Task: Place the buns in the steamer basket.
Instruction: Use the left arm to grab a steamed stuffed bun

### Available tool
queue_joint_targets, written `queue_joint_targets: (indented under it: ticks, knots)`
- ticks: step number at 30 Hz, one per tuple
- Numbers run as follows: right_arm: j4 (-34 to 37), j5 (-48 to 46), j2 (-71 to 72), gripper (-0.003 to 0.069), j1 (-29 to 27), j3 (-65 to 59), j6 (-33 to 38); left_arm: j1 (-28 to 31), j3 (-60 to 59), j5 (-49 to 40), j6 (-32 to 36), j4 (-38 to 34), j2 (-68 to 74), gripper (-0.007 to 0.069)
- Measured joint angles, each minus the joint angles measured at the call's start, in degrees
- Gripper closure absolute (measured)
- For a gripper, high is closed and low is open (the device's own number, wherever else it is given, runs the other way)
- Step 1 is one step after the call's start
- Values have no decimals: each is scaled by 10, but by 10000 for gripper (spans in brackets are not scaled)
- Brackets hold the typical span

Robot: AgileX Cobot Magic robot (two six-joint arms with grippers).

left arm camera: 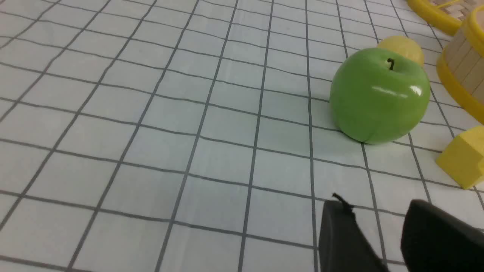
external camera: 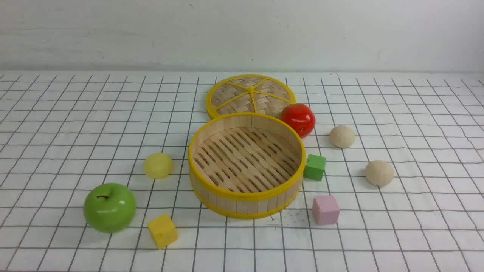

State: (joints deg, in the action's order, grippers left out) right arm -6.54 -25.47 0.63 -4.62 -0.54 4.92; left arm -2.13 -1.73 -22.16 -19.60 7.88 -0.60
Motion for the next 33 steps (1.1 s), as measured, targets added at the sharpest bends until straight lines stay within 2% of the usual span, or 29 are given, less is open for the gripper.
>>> queue_joint_targets:
  ticks: [25,33]
  knots:
    - [0,0,0,420,0,0,0,0,0,0,0,0,0,386]
    - [0,0,0,420,0,0,0,0,0,-1,2,74,0,386]
